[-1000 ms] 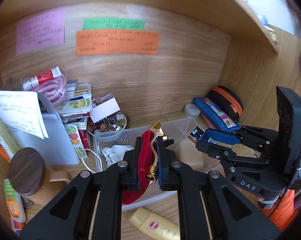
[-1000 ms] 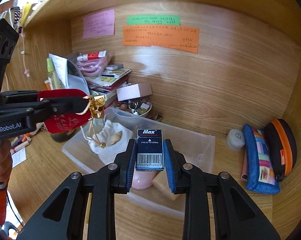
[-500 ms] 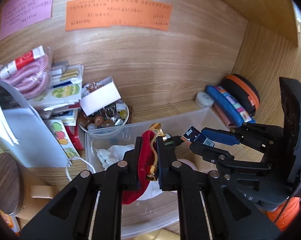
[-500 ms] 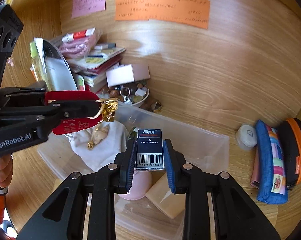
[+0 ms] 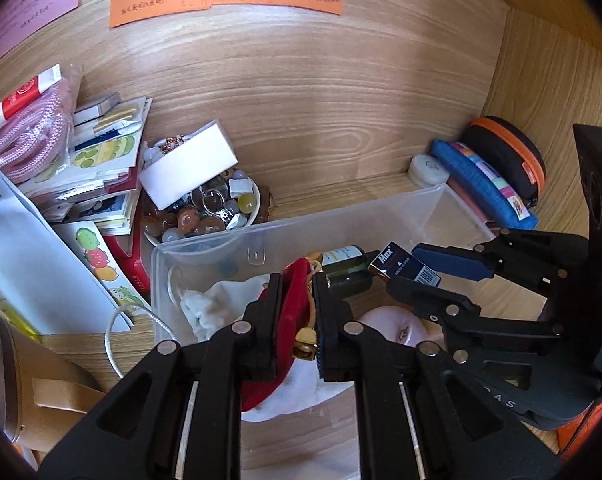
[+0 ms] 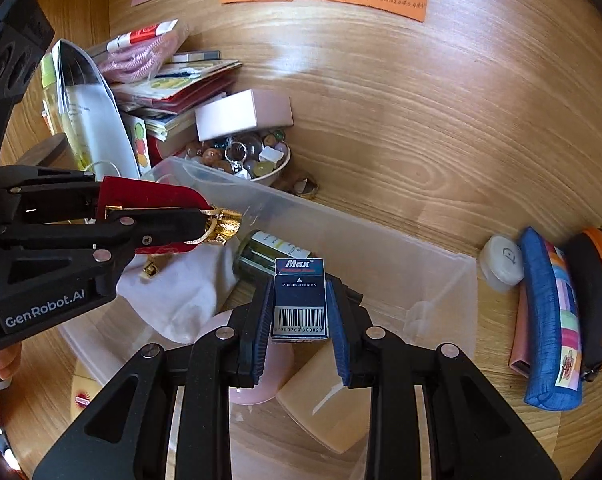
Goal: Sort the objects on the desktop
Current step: 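Lower the pouch and box into the bin and open both tools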
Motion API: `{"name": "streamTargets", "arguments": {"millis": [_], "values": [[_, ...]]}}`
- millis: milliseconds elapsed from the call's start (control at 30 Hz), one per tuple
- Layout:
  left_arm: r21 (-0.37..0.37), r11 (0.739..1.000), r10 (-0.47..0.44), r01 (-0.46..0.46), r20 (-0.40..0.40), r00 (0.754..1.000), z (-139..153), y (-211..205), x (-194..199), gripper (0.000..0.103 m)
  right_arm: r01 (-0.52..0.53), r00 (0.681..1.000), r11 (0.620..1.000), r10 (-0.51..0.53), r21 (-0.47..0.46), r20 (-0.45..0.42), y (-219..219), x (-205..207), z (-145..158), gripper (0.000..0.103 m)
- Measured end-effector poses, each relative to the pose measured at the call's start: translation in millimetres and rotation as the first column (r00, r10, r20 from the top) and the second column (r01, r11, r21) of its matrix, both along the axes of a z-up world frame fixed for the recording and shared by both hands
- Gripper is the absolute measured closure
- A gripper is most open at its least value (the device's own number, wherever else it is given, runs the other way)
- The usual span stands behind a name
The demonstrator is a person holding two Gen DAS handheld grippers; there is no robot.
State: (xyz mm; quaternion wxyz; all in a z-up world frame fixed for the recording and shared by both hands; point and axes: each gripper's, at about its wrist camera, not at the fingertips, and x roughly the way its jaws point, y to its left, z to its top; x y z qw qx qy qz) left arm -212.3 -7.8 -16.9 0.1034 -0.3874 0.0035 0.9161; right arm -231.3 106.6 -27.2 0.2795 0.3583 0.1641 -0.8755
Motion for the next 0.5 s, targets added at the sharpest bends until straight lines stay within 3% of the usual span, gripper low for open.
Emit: {"name": "streamTargets", "arguments": {"millis": [367,500], "values": [[0.001,1.000,-0.022,0.022,0.018,1.000,-7.7,3.5,-1.6,0.084,-0.016,0.999,0.998,0.018,0.053,-0.034,-8.0,3.0,-9.2,0.078],[0.038,0.999,-0.037,0.036,0.026,0.999,-7.2,0.8,0.2,0.076,-0.016,0.998,0.998,0.020,0.068,-0.055,-9.5,4.2,-9.6,0.078]]}}
